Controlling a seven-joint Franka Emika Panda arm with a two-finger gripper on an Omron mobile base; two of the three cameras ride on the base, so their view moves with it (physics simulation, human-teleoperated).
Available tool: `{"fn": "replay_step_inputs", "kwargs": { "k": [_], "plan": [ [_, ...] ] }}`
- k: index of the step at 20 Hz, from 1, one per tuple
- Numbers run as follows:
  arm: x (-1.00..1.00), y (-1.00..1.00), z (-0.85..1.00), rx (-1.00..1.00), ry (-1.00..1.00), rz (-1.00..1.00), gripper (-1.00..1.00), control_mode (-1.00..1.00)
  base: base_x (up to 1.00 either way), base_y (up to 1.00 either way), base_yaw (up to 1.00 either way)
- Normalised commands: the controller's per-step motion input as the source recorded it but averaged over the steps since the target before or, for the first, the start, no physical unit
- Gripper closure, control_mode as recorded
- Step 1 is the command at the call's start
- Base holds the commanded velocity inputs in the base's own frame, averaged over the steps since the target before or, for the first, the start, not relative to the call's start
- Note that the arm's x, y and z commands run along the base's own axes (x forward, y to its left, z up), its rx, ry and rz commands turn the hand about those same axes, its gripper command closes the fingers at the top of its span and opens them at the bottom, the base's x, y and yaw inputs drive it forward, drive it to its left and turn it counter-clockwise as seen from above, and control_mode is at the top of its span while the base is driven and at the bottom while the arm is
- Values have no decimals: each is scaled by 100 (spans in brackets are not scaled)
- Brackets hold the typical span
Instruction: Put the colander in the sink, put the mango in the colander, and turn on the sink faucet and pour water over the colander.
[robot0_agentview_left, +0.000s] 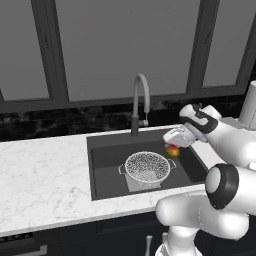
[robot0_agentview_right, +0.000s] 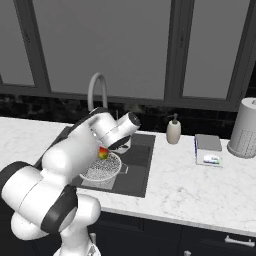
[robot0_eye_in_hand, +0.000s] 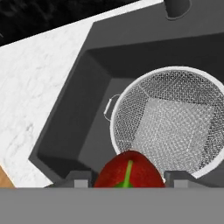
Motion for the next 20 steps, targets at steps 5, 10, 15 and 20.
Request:
{"fn": "replay_step_inputs", "kwargs": {
  "k": [5, 10, 15, 20],
  "plan": [
    [16, 29, -64, -1, 0, 11, 100, -100, 0, 0, 0],
    [5, 5, -40, 0, -1, 9, 100, -100, 0, 0, 0],
    [12, 0, -29, 0, -3, 7, 100, -100, 0, 0, 0],
    [22, 5, -30, -1, -1, 4, 100, -100, 0, 0, 0]
  ]
}}
